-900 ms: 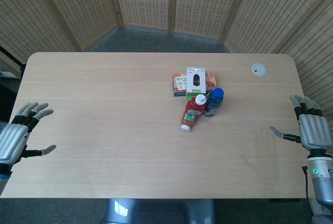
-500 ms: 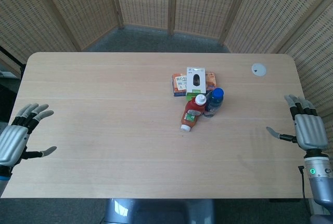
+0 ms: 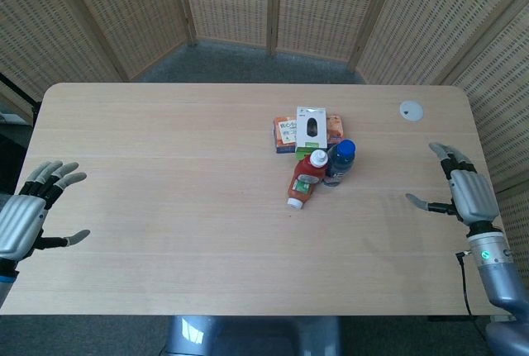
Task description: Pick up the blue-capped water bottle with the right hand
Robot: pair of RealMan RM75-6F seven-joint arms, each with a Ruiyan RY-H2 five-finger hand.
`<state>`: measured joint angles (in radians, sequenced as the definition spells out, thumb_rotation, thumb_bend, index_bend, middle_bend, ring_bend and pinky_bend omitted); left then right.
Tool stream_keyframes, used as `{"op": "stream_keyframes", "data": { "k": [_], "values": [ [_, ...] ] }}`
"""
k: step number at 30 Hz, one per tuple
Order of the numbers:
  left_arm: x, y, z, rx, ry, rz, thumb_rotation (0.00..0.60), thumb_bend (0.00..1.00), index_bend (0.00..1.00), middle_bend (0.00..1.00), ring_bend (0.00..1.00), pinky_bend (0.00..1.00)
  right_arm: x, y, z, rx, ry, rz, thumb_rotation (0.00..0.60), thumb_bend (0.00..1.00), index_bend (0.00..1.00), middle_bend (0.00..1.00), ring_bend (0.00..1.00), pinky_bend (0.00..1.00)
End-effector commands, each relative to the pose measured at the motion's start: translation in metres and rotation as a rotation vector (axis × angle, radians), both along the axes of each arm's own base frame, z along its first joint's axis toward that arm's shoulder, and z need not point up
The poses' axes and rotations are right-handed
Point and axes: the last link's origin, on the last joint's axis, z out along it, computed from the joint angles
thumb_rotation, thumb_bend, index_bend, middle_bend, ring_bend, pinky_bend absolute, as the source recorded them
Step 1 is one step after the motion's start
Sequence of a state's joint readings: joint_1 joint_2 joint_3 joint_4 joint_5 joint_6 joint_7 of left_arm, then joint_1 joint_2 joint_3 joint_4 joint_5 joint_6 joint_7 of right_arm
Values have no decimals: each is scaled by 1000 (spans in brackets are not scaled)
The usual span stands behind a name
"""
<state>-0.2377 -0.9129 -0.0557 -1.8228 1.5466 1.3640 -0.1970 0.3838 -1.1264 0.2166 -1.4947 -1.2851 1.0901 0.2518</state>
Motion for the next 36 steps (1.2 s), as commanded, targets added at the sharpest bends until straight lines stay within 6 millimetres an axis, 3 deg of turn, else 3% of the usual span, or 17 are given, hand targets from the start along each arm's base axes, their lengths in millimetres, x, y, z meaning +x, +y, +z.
{"op": "stream_keyframes", "data": {
  "k": [1,19,36],
  "values": [
    [0,0,0,0,2,1,600,0,195,130,0,0,8,-22,-10,56,-90,21,320,0,0,0,0,0],
    [5,4,1,-6,28,-5,600,0,195,131,0,0,10,-80,-66,205,-233,-28,325,7,0,0,0,0],
    [6,-1,7,5,42,3,600,0,193,127,0,0,15,-97,-94,246,-281,-30,330,6,0,0,0,0]
  ]
}}
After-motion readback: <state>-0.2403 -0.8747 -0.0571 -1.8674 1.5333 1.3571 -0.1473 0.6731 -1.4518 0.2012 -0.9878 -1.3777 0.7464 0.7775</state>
